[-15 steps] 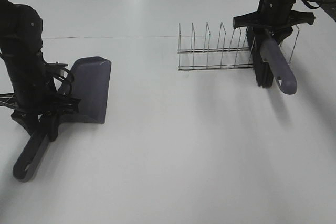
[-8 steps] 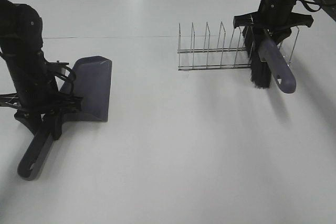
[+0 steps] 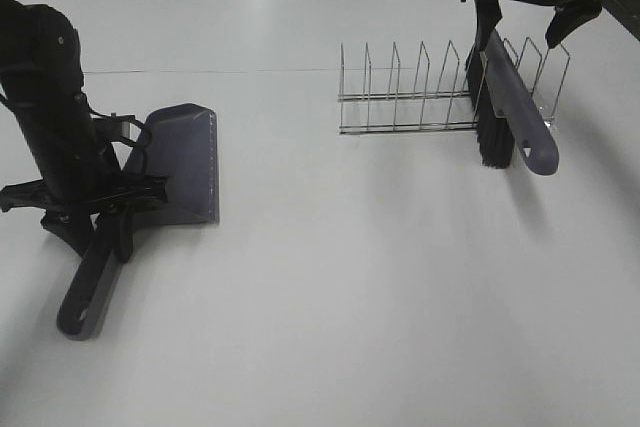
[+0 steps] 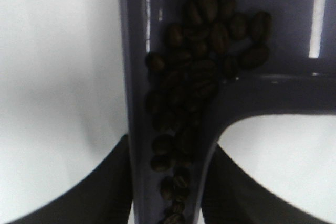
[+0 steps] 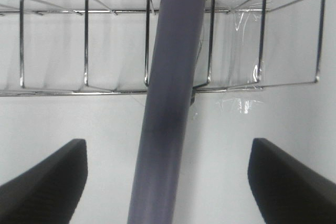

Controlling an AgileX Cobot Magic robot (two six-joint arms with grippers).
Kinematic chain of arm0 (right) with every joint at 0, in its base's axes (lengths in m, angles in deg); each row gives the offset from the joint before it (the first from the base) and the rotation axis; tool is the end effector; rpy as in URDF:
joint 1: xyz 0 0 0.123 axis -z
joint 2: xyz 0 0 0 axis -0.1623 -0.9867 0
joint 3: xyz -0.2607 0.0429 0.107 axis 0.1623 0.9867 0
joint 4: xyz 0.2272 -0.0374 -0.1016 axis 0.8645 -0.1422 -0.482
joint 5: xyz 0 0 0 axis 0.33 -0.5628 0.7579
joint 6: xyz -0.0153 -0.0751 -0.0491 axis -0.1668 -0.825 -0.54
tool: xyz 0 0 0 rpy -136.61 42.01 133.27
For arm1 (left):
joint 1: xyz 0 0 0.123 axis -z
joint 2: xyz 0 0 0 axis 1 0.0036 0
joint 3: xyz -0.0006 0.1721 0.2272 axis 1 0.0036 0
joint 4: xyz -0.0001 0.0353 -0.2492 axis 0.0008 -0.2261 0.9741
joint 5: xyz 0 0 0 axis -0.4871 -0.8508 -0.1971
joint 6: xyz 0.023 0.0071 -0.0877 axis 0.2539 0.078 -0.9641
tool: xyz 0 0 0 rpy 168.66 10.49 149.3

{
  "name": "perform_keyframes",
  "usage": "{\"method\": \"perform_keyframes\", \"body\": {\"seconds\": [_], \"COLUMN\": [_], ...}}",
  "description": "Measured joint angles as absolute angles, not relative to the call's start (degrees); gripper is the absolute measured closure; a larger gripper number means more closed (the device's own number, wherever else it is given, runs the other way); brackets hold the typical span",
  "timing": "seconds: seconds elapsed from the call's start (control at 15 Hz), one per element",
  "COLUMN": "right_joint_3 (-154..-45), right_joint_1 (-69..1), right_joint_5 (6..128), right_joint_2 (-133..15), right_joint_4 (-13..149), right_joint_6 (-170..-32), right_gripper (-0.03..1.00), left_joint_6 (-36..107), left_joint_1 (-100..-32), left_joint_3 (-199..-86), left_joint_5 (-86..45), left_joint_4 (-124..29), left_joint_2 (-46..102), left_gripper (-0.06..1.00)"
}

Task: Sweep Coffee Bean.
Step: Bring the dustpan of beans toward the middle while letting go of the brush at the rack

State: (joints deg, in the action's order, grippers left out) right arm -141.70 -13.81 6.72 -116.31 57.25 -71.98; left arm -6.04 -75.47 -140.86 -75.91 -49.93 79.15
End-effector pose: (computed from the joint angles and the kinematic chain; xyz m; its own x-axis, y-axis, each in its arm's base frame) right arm 0.4896 0.0343 0.2323 -0.9562 0.0224 -0.2918 0.0274 0.9995 -0.0131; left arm 0.3626 -0.1076 0.0972 -0.9791 0.0243 0.2019 0.0009 0.9933 -0.1152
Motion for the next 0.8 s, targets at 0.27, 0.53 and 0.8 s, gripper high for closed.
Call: {"method": "perform_keyframes", "body": {"seconds": [0.27,0.53,0.8], "right_joint_3": [-122.7,-92.3,-73.0], "right_joint_1": [-13.8,-13.8,-13.8], "right_joint_5": [6.8,15.0,20.6], "right_joint_2": [-102.0,-77.6,-55.1], "right_joint_4": [54.4,54.0,53.7], "right_joint_6": [-72.8,-71.8,-71.3], "right_gripper": [0.23,0.23,0.23], "left_joint_6": [-6.0,-5.9,-5.9], "left_joint_1": [-75.5,-75.5,-75.5], "left_joint_3": [-140.9,-140.9,-140.9], "left_joint_5": [-72.1,-71.2,-71.0], "left_joint_4": [-48.9,-48.9,-48.9], "left_joint_2": [78.9,78.8,78.8], "left_gripper": [0.61,0.61,0.60]}}
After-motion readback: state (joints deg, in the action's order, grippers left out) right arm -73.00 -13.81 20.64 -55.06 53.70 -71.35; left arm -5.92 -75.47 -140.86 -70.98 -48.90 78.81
